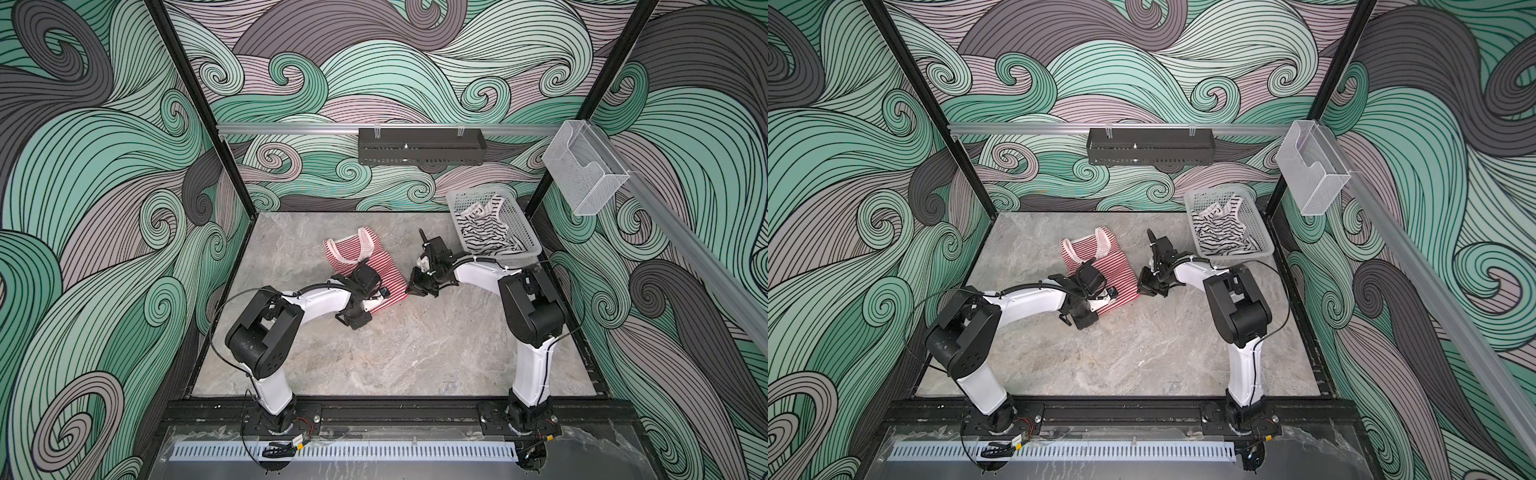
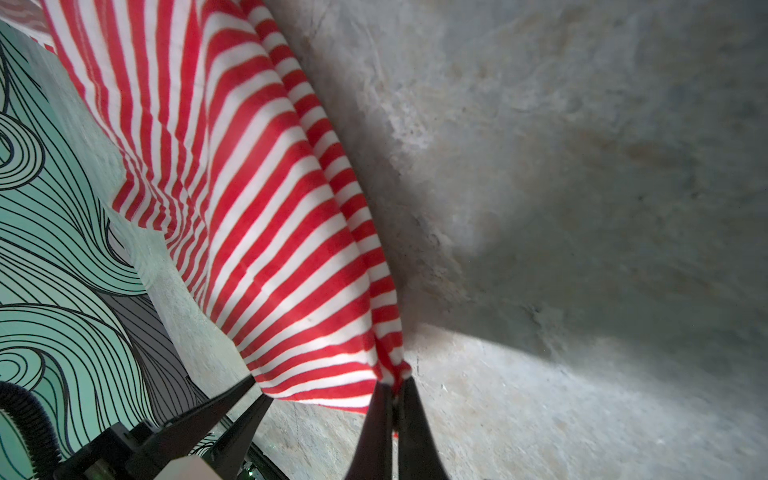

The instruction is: Fold and stack the tank tops

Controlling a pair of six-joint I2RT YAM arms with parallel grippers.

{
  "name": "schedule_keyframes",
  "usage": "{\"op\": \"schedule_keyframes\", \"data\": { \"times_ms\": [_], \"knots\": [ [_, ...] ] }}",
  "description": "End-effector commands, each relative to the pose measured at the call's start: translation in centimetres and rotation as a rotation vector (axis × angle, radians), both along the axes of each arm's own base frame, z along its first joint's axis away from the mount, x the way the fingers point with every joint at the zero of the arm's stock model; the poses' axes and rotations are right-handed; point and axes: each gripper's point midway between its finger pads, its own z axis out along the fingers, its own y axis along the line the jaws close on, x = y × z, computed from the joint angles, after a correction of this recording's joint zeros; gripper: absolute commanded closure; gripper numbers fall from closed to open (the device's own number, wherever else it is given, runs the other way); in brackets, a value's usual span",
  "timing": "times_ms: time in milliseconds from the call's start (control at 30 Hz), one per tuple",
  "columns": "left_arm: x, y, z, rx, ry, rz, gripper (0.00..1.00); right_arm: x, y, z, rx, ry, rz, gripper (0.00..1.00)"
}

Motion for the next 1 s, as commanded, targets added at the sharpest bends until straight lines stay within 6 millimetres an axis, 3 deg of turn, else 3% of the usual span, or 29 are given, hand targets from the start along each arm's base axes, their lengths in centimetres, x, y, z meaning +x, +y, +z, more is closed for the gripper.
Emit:
{"op": "schedule_keyframes", "data": {
  "times_ms": [0, 133, 233, 433, 567, 800, 967],
  "knots": [
    [0.2, -0.8, 0.4, -0.012, 0.019, -0.018, 0.96, 0.2, -0.3, 0.1, -0.004, 0.009, -0.007, 1.00],
    [-0.3, -1.6, 1.3, -0.040, 0.054, -0.048, 1.00, -0.2, -0.9, 0.7, -0.001, 0.004, -0.014, 1.00],
    [-1.8, -2.7, 2.7, -0.089, 0.114, -0.103, 1.00, -1.1, -2.1, 1.6, -0.015, -0.003, -0.021, 1.00],
    [-8.3, -6.8, 7.2, -0.308, 0.396, -0.217, 1.00, -4.5, -4.7, 4.0, -0.063, -0.029, -0.008, 1.00],
    [-12.3, -8.5, 9.3, -0.370, 0.527, -0.308, 1.00, -7.2, -6.6, 5.9, -0.089, -0.045, -0.015, 1.00],
    [-17.0, -9.8, 14.5, -0.502, 0.714, -0.441, 1.00, -10.9, -9.0, 11.7, -0.104, -0.118, -0.016, 1.00],
    [-16.7, -10.2, 17.7, -0.548, 0.713, -0.476, 1.00, -10.3, -8.4, 16.4, -0.056, -0.187, -0.006, 1.00]
  ]
}}
